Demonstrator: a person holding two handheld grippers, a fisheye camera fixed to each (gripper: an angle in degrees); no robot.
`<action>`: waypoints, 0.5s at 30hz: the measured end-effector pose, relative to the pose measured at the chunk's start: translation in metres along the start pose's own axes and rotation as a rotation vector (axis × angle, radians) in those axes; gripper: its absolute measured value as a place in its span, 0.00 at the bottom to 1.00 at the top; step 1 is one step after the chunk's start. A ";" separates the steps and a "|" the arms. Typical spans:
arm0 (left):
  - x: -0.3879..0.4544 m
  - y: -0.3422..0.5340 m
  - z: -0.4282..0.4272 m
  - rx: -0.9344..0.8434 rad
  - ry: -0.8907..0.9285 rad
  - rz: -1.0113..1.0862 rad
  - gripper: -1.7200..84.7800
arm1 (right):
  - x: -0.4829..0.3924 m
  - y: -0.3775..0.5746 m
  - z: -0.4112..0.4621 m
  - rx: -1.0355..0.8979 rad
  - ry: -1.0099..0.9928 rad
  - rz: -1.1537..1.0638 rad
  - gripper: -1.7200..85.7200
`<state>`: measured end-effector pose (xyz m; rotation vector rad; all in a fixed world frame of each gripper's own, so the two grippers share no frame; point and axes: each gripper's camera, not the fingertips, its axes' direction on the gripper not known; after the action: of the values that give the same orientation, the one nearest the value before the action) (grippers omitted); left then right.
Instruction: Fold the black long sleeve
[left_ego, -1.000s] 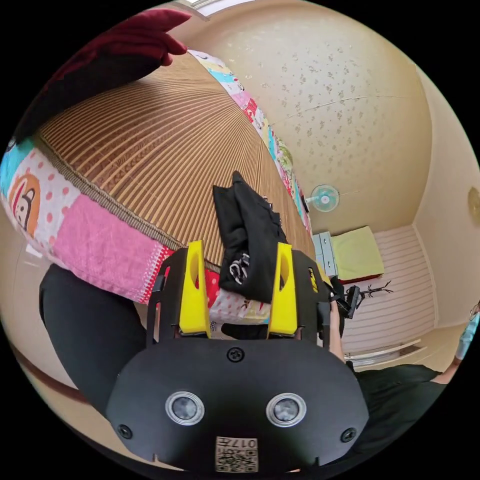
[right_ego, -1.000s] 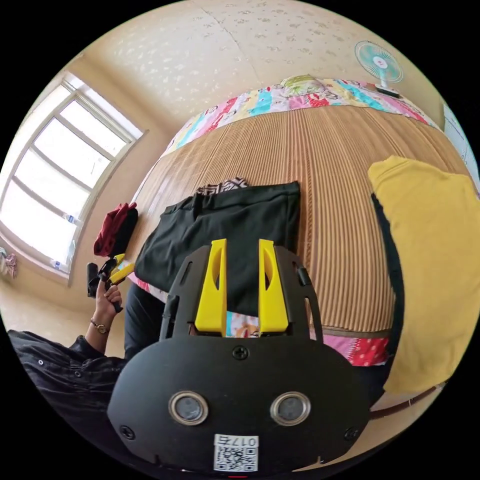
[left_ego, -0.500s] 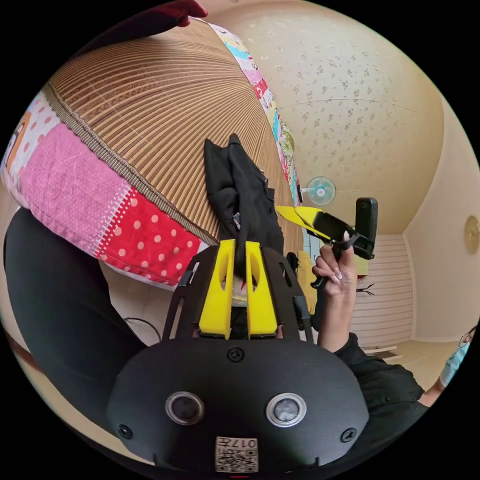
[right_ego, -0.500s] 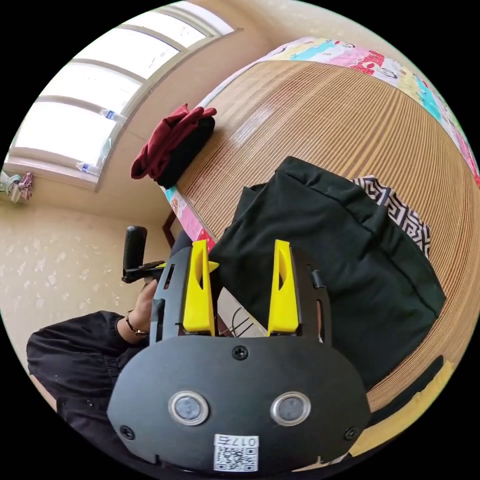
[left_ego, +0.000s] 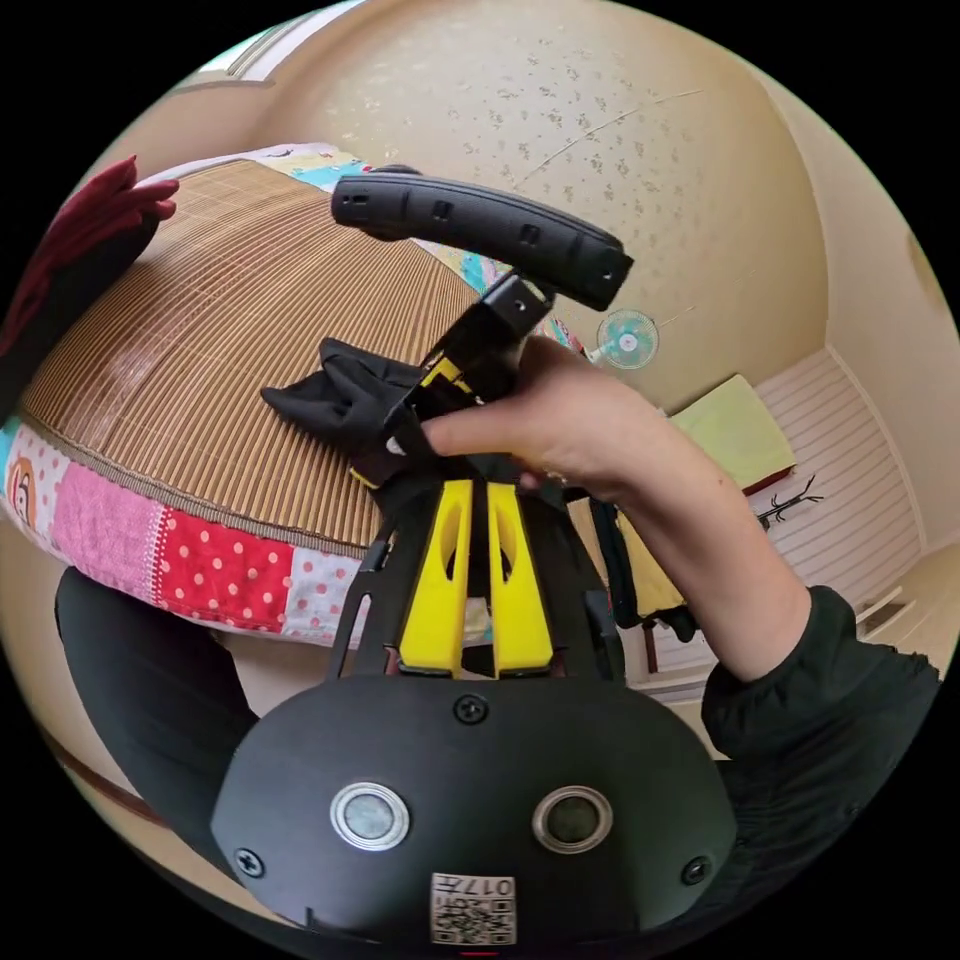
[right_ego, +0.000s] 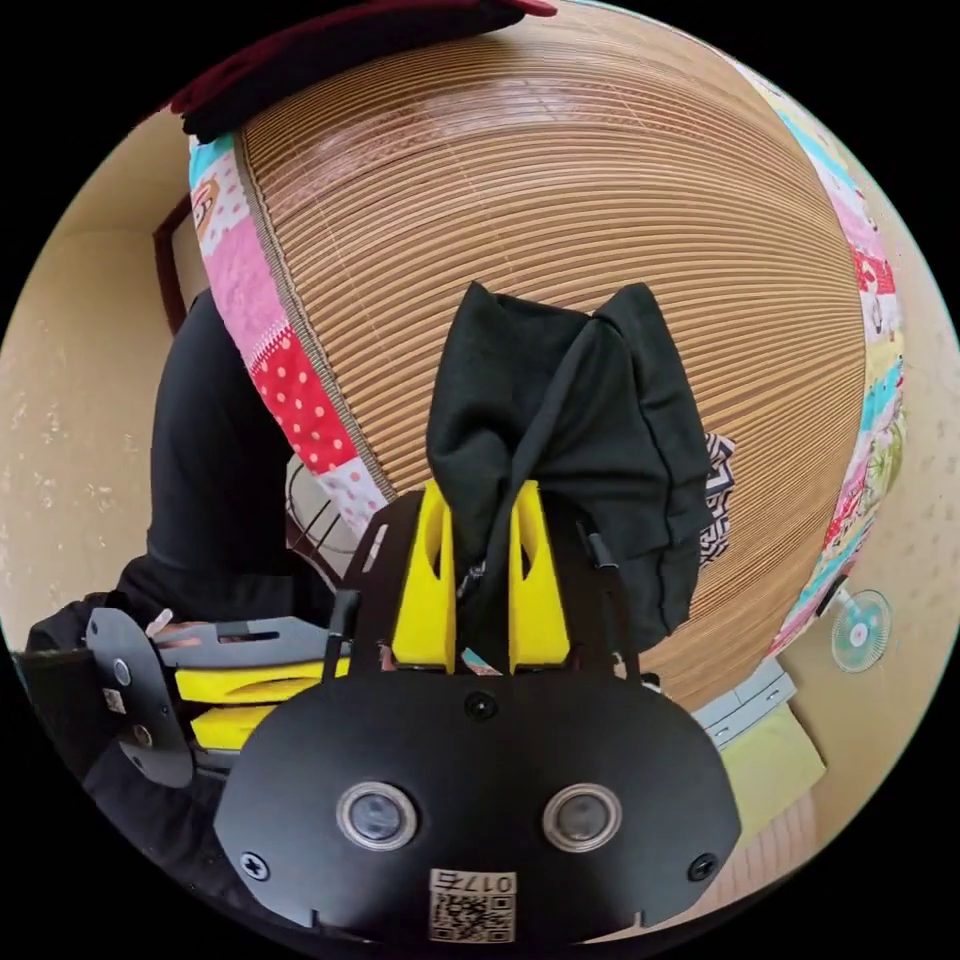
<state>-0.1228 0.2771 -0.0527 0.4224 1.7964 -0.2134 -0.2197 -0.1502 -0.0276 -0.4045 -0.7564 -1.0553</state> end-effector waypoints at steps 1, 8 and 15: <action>-0.002 0.006 -0.008 0.034 0.058 0.013 0.08 | 0.013 0.015 -0.005 0.053 -0.029 0.007 0.11; -0.021 0.035 -0.026 0.023 0.162 0.007 0.15 | 0.171 0.229 0.010 0.708 -0.527 0.069 0.10; -0.037 0.045 0.017 -0.095 0.217 -0.059 0.16 | 0.273 0.471 0.184 1.169 -0.773 0.527 0.10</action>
<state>-0.0820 0.3061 -0.0183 0.3347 2.0251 -0.1263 0.2095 0.0086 0.3211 0.0471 -1.6815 0.1812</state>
